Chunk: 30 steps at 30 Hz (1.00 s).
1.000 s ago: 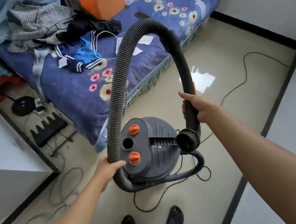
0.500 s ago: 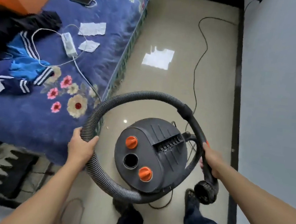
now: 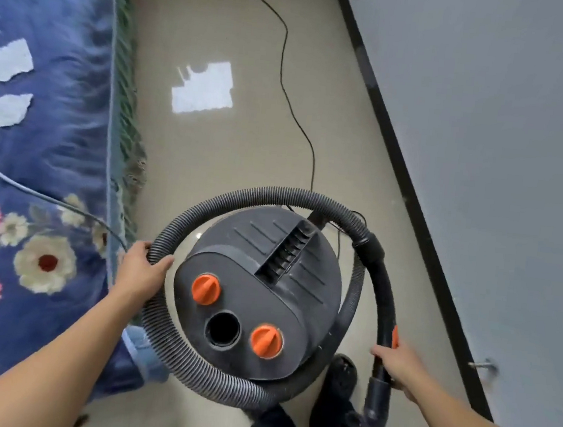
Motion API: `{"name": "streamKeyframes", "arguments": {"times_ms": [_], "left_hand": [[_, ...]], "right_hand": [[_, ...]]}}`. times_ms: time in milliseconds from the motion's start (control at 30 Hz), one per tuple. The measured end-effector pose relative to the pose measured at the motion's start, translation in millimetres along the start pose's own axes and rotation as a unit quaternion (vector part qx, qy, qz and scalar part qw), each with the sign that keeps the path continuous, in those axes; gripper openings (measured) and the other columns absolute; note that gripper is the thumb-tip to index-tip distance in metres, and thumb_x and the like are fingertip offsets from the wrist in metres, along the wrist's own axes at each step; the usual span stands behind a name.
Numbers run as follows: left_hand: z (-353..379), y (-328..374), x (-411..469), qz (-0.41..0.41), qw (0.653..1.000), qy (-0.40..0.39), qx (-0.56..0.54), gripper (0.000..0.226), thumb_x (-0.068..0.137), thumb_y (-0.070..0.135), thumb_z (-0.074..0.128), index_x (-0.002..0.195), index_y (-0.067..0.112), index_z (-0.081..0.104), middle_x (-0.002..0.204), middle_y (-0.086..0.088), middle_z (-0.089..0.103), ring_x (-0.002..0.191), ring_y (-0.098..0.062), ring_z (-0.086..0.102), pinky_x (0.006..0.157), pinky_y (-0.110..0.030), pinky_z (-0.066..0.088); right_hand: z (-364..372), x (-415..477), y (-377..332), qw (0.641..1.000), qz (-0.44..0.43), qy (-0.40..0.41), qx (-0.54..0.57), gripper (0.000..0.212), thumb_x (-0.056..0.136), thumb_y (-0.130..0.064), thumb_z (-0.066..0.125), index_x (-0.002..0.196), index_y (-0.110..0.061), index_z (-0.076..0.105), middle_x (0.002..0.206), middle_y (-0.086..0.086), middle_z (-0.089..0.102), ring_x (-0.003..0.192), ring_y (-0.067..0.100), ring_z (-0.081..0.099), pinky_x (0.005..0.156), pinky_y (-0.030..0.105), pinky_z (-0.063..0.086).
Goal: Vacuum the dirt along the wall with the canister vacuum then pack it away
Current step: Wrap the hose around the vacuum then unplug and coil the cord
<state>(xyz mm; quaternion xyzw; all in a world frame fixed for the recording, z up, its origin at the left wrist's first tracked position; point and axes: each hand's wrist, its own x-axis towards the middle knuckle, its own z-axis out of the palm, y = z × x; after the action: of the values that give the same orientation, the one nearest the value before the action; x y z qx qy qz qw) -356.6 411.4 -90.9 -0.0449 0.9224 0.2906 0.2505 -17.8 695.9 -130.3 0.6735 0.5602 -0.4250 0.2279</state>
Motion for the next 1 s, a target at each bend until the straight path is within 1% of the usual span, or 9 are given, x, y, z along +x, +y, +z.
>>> {"name": "streamKeyframes", "arguments": {"times_ms": [133, 233, 333, 500, 567, 633, 767, 833, 1000], "left_hand": [[31, -24, 29, -0.024, 1.000, -0.015, -0.005, 0.037, 0.081, 0.015, 0.070, 0.115, 0.008, 0.058, 0.104, -0.015, 0.067, 0.098, -0.032, 0.062, 0.087, -0.042, 0.050], [35, -48, 37, -0.058, 0.998, -0.023, -0.031, 0.032, 0.080, 0.000, 0.068, 0.110, 0.008, 0.057, 0.092, -0.012, 0.065, 0.070, -0.021, 0.057, 0.055, -0.016, 0.052], [41, -69, 36, -0.065, 0.998, -0.019, -0.016, 0.035, 0.082, -0.011, 0.062, 0.112, 0.005, 0.057, 0.088, -0.014, 0.061, 0.062, -0.013, 0.051, 0.038, -0.009, 0.041], [50, -74, 40, -0.040, 0.999, -0.015, -0.031, 0.042, 0.082, -0.010, 0.062, 0.118, 0.008, 0.056, 0.101, -0.012, 0.062, 0.085, -0.019, 0.054, 0.055, -0.001, 0.041], [51, -74, 42, -0.043, 0.998, -0.028, -0.046, 0.040, 0.077, 0.000, 0.069, 0.112, 0.014, 0.057, 0.104, -0.015, 0.067, 0.086, -0.021, 0.055, 0.075, -0.026, 0.053], [57, -77, 44, -0.053, 0.997, -0.034, -0.055, 0.044, 0.074, 0.006, 0.072, 0.114, 0.017, 0.058, 0.109, -0.016, 0.066, 0.090, -0.021, 0.055, 0.084, -0.043, 0.050], [73, -68, 43, -0.073, 0.991, -0.051, -0.101, 0.034, 0.091, 0.000, 0.058, 0.124, 0.006, 0.054, 0.116, -0.014, 0.057, 0.102, -0.018, 0.045, 0.090, -0.036, 0.039], [75, -71, 49, -0.075, 0.988, -0.061, -0.119, 0.036, 0.089, 0.006, 0.063, 0.123, 0.004, 0.053, 0.114, -0.015, 0.058, 0.098, -0.019, 0.048, 0.088, -0.041, 0.042], [67, -60, 60, -0.034, 0.986, -0.052, -0.155, 0.028, 0.076, -0.005, 0.072, 0.088, 0.016, 0.058, 0.077, -0.004, 0.061, 0.070, -0.014, 0.054, 0.053, -0.021, 0.047]], "right_hand": [[33, 34, 8, 0.999, 0.018, -0.040, -0.015, 0.036, 0.075, -0.018, 0.083, 0.100, -0.013, 0.057, 0.095, 0.011, 0.066, 0.084, 0.028, 0.063, 0.073, 0.037, 0.054], [44, 59, -8, 0.994, -0.005, -0.111, 0.024, 0.045, 0.081, -0.008, 0.076, 0.121, -0.011, 0.056, 0.109, 0.011, 0.063, 0.092, 0.025, 0.058, 0.062, 0.027, 0.043], [38, 79, -50, 0.988, -0.084, -0.129, 0.028, 0.064, 0.085, -0.010, 0.069, 0.142, -0.025, 0.045, 0.133, 0.008, 0.056, 0.114, 0.028, 0.058, 0.075, 0.031, 0.043], [13, 81, -181, 0.938, -0.334, -0.038, 0.083, 0.051, 0.094, -0.016, 0.059, 0.143, -0.020, 0.045, 0.130, -0.001, 0.055, 0.118, 0.014, 0.052, 0.104, 0.027, 0.039], [8, 80, -215, 0.920, -0.390, -0.041, 0.011, 0.042, 0.099, -0.028, 0.054, 0.140, -0.022, 0.050, 0.130, -0.003, 0.058, 0.122, 0.013, 0.052, 0.112, 0.035, 0.036], [7, 79, -229, 0.903, -0.409, -0.038, -0.124, 0.043, 0.099, -0.035, 0.052, 0.140, -0.023, 0.051, 0.134, -0.001, 0.056, 0.122, 0.014, 0.052, 0.107, 0.033, 0.038], [17, 72, -260, 0.853, -0.473, 0.120, -0.186, 0.048, 0.091, -0.036, 0.061, 0.135, -0.028, 0.046, 0.134, 0.001, 0.048, 0.116, 0.019, 0.050, 0.092, 0.036, 0.041], [28, 71, -282, 0.840, -0.490, 0.091, -0.213, 0.052, 0.091, -0.034, 0.061, 0.139, -0.028, 0.044, 0.142, 0.001, 0.046, 0.126, 0.021, 0.047, 0.102, 0.041, 0.041], [68, 68, -312, 0.897, -0.410, -0.085, -0.144, 0.051, 0.092, -0.028, 0.064, 0.139, -0.015, 0.050, 0.142, 0.012, 0.049, 0.129, 0.023, 0.049, 0.109, 0.033, 0.038]]}}
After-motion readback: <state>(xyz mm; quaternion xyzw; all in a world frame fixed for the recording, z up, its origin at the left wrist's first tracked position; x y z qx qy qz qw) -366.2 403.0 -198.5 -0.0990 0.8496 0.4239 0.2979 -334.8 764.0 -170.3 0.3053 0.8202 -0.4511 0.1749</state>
